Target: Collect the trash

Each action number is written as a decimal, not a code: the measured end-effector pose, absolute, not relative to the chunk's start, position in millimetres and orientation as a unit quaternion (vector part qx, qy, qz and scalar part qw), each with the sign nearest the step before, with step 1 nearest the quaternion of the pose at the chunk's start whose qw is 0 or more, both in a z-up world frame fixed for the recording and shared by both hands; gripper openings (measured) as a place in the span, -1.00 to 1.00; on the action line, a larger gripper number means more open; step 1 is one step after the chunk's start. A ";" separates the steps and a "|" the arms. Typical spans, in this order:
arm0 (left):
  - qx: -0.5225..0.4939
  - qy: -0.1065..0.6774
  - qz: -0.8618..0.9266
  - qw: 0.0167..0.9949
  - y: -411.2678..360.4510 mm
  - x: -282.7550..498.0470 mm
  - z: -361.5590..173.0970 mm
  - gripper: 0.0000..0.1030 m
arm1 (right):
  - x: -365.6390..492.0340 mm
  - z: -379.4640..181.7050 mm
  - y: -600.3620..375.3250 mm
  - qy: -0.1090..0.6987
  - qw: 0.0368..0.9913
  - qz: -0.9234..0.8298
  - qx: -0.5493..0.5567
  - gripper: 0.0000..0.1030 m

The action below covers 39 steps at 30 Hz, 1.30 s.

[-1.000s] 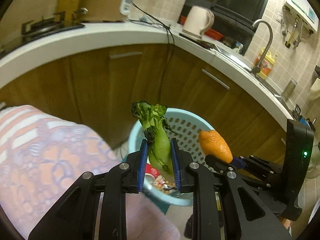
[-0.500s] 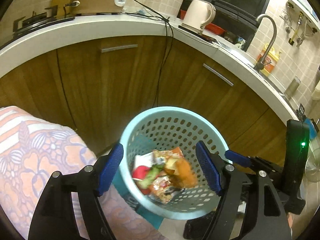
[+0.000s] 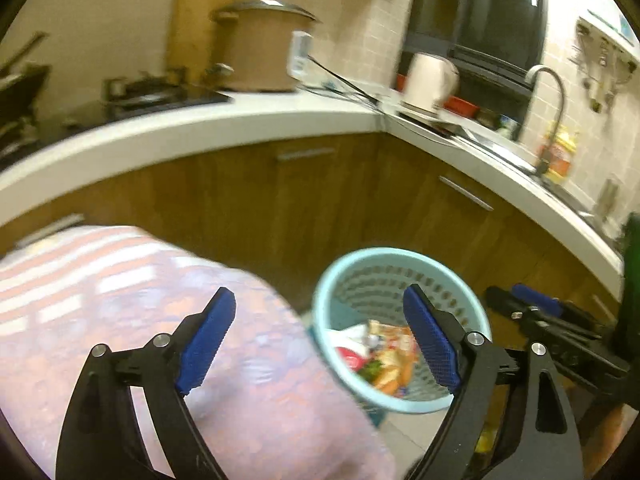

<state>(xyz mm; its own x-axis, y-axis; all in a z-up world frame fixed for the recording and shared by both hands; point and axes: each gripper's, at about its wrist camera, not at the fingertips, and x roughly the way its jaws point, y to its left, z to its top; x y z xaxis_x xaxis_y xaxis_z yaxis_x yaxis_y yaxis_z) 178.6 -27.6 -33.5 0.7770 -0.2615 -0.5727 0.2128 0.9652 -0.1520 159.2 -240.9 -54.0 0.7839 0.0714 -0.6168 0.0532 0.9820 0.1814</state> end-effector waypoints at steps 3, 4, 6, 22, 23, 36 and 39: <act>-0.028 0.295 -0.098 0.950 -18.8 163.0 -32.3 0.65 | 151.2 -50.2 -224.0 0.317 0.945 0.008 0.079 0.02; -0.022 0.290 -0.085 0.953 -16.2 157.2 -32.0 0.65 | 148.9 -49.5 -219.4 0.314 0.946 0.011 0.076 0.03; -0.023 0.282 -0.073 0.956 -10.6 148.7 -30.4 0.66 | 144.0 -47.1 -210.7 0.305 0.949 0.014 0.074 0.10; -0.011 0.233 -0.043 0.972 13.5 125.5 -19.5 0.69 | 137.3 -40.8 -173.4 0.282 0.958 0.008 0.054 0.18; -0.011 0.233 -0.042 0.972 13.7 125.1 -19.4 0.69 | 137.8 -41.2 -173.2 0.283 0.958 0.006 0.054 0.19; -0.021 0.232 -0.041 0.972 19.6 123.3 -19.1 0.71 | 138.1 -42.3 -171.7 0.285 0.957 -0.011 0.052 0.20; -0.021 0.230 -0.042 0.972 19.5 122.3 -18.2 0.72 | 137.3 -41.2 -172.9 0.281 0.958 -0.016 0.052 0.32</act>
<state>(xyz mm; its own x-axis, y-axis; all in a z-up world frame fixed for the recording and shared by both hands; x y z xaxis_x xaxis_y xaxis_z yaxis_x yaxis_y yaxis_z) 122.3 19.5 -18.2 0.8905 -0.0915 -0.4457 0.0725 0.9956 -0.0595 137.3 -172.9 -41.2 0.8413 -0.0019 -0.5405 0.0606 0.9940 0.0908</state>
